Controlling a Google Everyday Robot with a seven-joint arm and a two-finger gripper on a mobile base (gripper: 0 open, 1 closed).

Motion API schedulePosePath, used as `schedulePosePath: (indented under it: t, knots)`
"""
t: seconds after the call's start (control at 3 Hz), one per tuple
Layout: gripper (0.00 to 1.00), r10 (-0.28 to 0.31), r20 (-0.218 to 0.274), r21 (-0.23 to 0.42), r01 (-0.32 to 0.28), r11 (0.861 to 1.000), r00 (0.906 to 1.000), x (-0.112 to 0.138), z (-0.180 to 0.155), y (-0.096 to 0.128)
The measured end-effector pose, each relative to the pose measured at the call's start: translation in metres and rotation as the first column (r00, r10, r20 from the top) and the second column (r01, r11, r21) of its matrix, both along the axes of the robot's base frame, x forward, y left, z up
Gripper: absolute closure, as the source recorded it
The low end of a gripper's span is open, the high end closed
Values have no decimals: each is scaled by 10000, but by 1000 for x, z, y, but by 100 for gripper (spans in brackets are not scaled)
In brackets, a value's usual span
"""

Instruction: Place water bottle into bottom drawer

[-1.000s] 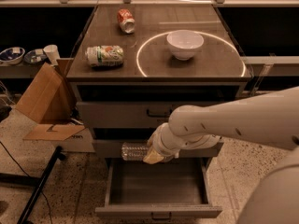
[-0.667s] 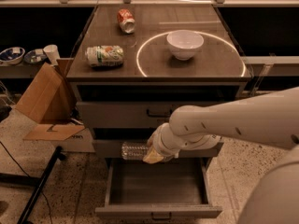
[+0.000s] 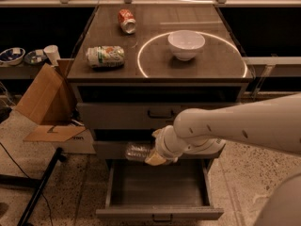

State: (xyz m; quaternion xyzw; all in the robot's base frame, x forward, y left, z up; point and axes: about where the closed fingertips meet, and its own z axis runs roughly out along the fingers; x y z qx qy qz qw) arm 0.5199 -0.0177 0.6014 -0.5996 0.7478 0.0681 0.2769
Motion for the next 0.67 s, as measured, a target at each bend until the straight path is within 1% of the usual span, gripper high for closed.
schedulePosePath:
  t: [0.33, 0.67]
  knots:
    - [0, -5, 5, 14, 5, 10000, 10000, 0, 0, 0]
    - [0, -5, 5, 14, 5, 10000, 10000, 0, 0, 0]
